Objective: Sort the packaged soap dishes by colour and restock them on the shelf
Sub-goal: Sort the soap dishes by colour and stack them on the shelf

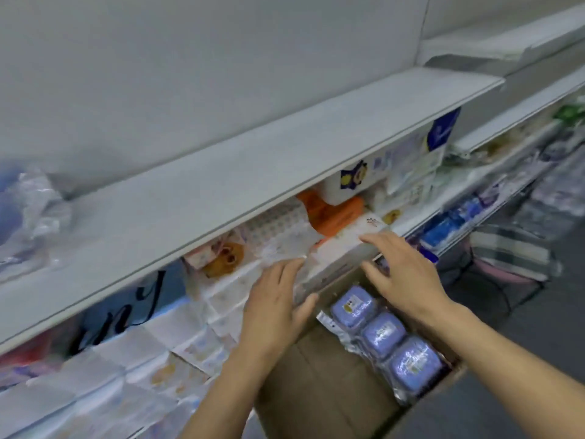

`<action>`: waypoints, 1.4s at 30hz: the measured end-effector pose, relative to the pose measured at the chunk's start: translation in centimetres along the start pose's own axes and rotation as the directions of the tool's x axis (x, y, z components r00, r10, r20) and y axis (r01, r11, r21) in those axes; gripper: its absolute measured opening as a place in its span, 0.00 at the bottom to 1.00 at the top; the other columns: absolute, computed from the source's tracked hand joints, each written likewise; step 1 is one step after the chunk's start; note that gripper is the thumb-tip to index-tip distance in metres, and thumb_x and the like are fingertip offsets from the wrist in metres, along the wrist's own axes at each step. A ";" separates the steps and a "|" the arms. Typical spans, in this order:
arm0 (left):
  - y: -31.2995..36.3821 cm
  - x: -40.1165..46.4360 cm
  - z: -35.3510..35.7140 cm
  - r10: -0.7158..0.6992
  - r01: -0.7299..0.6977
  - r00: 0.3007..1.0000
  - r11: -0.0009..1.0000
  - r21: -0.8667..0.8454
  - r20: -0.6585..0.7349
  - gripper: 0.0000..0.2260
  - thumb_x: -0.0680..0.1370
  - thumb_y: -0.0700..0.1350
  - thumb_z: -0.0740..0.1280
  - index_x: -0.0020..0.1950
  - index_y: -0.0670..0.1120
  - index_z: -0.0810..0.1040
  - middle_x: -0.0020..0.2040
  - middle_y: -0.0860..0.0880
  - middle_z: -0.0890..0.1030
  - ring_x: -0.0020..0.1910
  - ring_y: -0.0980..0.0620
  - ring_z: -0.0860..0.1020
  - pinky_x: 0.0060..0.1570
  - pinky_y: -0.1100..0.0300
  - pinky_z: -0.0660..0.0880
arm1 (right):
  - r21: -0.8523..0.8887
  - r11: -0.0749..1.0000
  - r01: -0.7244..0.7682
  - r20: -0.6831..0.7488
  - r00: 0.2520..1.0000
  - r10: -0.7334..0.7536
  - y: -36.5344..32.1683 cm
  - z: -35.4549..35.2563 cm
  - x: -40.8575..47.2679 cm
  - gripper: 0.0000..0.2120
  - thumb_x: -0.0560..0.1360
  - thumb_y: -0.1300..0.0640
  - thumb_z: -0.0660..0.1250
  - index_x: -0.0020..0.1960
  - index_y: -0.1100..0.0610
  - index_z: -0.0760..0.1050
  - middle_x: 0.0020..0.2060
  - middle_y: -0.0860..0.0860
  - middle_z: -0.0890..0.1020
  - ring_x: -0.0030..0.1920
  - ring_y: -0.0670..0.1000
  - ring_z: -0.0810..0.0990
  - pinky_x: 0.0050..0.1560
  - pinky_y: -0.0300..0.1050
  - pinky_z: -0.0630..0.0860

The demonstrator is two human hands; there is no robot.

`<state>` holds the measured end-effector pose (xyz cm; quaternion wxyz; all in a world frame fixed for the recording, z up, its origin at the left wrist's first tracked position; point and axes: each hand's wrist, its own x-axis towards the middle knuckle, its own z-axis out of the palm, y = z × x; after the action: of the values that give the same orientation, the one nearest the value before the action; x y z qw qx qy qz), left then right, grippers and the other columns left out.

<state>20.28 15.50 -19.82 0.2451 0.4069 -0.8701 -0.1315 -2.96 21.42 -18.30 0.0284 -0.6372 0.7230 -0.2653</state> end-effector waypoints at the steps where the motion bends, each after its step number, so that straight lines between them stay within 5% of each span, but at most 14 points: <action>1: 0.6 0.1 2.3 -0.042 0.045 0.996 0.998 -0.047 0.077 0.24 0.76 0.58 0.63 0.70 0.51 0.70 0.66 0.51 0.74 0.63 0.51 0.72 0.60 0.57 0.71 | 0.014 0.994 -0.105 0.044 0.994 0.104 2.4 0.2 -1.1 0.21 0.78 0.52 0.65 0.70 0.49 0.69 0.62 0.47 0.74 0.60 0.52 0.75 0.48 0.47 0.73; 6: 1.2 1.6 12.2 -0.144 0.209 0.915 0.968 -0.136 0.376 0.27 0.75 0.55 0.67 0.72 0.50 0.69 0.67 0.49 0.73 0.66 0.50 0.71 0.62 0.57 0.69 | -0.034 0.922 -0.387 0.309 0.873 0.377 11.4 4.2 -5.2 0.24 0.77 0.52 0.66 0.72 0.50 0.66 0.64 0.50 0.71 0.64 0.53 0.73 0.56 0.49 0.73; 11: -0.9 4.0 20.8 -0.220 0.310 0.818 0.947 -0.087 0.531 0.31 0.75 0.51 0.72 0.75 0.43 0.65 0.71 0.45 0.70 0.70 0.45 0.67 0.65 0.58 0.61 | -0.206 0.724 -0.659 0.515 0.556 0.652 16.7 10.5 -8.4 0.24 0.76 0.52 0.65 0.70 0.55 0.64 0.65 0.57 0.72 0.64 0.59 0.74 0.60 0.49 0.71; 15: -2.8 5.2 26.8 -0.261 0.321 0.760 0.947 0.006 0.595 0.36 0.76 0.52 0.70 0.78 0.42 0.57 0.73 0.42 0.64 0.72 0.43 0.62 0.67 0.57 0.59 | -0.250 0.439 -0.863 0.506 0.270 0.819 19.0 14.9 -10.3 0.29 0.76 0.50 0.67 0.71 0.58 0.60 0.68 0.62 0.67 0.67 0.63 0.70 0.64 0.52 0.69; 21: -4.4 5.6 33.1 -0.361 0.334 0.689 0.928 0.168 0.629 0.49 0.74 0.60 0.71 0.80 0.44 0.43 0.77 0.41 0.56 0.76 0.41 0.56 0.70 0.47 0.60 | -0.195 0.223 -0.955 0.403 0.129 0.906 19.2 19.9 -10.7 0.47 0.73 0.36 0.67 0.77 0.57 0.46 0.74 0.63 0.56 0.71 0.66 0.64 0.64 0.58 0.68; 24: -4.7 5.5 34.6 -0.383 0.323 0.666 0.922 0.215 0.641 0.52 0.72 0.63 0.72 0.80 0.45 0.40 0.79 0.41 0.51 0.78 0.42 0.51 0.71 0.45 0.59 | -0.339 0.353 -0.872 0.427 0.192 0.884 19.2 20.4 -10.6 0.45 0.74 0.37 0.65 0.77 0.57 0.45 0.73 0.62 0.56 0.70 0.66 0.64 0.64 0.56 0.69; 29: -5.2 5.7 35.8 -0.363 0.224 0.706 0.929 0.294 0.608 0.54 0.71 0.61 0.74 0.80 0.45 0.38 0.76 0.42 0.57 0.76 0.41 0.56 0.68 0.45 0.65 | -0.589 0.750 -0.301 0.544 0.539 0.643 19.4 18.0 -10.4 0.36 0.78 0.47 0.62 0.78 0.50 0.47 0.74 0.57 0.55 0.72 0.61 0.59 0.64 0.56 0.68; 31: -5.3 5.8 35.8 -0.347 0.193 0.715 0.932 0.306 0.607 0.54 0.71 0.58 0.75 0.80 0.45 0.40 0.74 0.41 0.58 0.74 0.40 0.59 0.66 0.45 0.67 | -0.534 0.845 -0.020 0.714 0.525 0.464 19.9 18.4 -10.9 0.36 0.80 0.48 0.60 0.79 0.46 0.41 0.78 0.54 0.44 0.77 0.61 0.44 0.71 0.62 0.58; 33: -5.3 5.9 35.8 -0.320 0.165 0.725 0.940 0.298 0.610 0.53 0.71 0.56 0.76 0.80 0.45 0.41 0.73 0.41 0.60 0.73 0.40 0.61 0.64 0.46 0.69 | -0.542 0.828 0.146 0.782 0.449 0.433 20.6 19.6 -11.5 0.37 0.81 0.47 0.59 0.79 0.46 0.38 0.78 0.52 0.39 0.77 0.62 0.35 0.73 0.66 0.51; 36: -5.2 5.6 35.1 -0.310 0.181 0.728 0.947 0.264 0.611 0.52 0.71 0.54 0.76 0.80 0.45 0.41 0.74 0.40 0.59 0.74 0.40 0.60 0.65 0.47 0.68 | -0.539 0.809 0.236 0.785 0.488 0.381 21.2 20.2 -11.6 0.33 0.82 0.50 0.57 0.79 0.52 0.41 0.78 0.56 0.44 0.77 0.64 0.38 0.72 0.67 0.53; 38: -5.1 5.0 34.1 -0.320 0.265 0.717 0.947 0.183 0.619 0.52 0.71 0.52 0.77 0.80 0.46 0.42 0.77 0.39 0.55 0.76 0.40 0.56 0.69 0.47 0.65 | -0.515 0.815 0.266 0.770 0.560 0.304 21.0 19.5 -11.5 0.33 0.78 0.52 0.63 0.77 0.58 0.53 0.74 0.60 0.59 0.75 0.65 0.52 0.68 0.66 0.61; 40: -4.8 4.0 32.2 -0.310 0.340 0.733 0.938 0.068 0.605 0.51 0.69 0.51 0.78 0.81 0.45 0.46 0.78 0.41 0.55 0.77 0.42 0.56 0.70 0.48 0.64 | -0.513 0.833 0.209 0.712 0.645 0.277 20.5 18.2 -11.4 0.38 0.62 0.46 0.76 0.67 0.59 0.69 0.59 0.57 0.74 0.62 0.61 0.71 0.55 0.59 0.71; 42: -4.4 2.9 29.4 -0.308 0.377 0.768 0.926 -0.008 0.562 0.50 0.68 0.51 0.78 0.80 0.46 0.50 0.75 0.44 0.60 0.73 0.44 0.62 0.66 0.50 0.68 | -0.479 0.876 0.058 0.635 0.712 0.301 19.8 16.7 -11.4 0.42 0.57 0.39 0.75 0.66 0.55 0.67 0.57 0.53 0.74 0.58 0.56 0.72 0.51 0.53 0.69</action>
<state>5.87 11.32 -45.60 -0.0201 0.4879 -0.8047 -0.3376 -12.41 27.18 -44.33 0.1608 -0.6261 0.7423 0.1762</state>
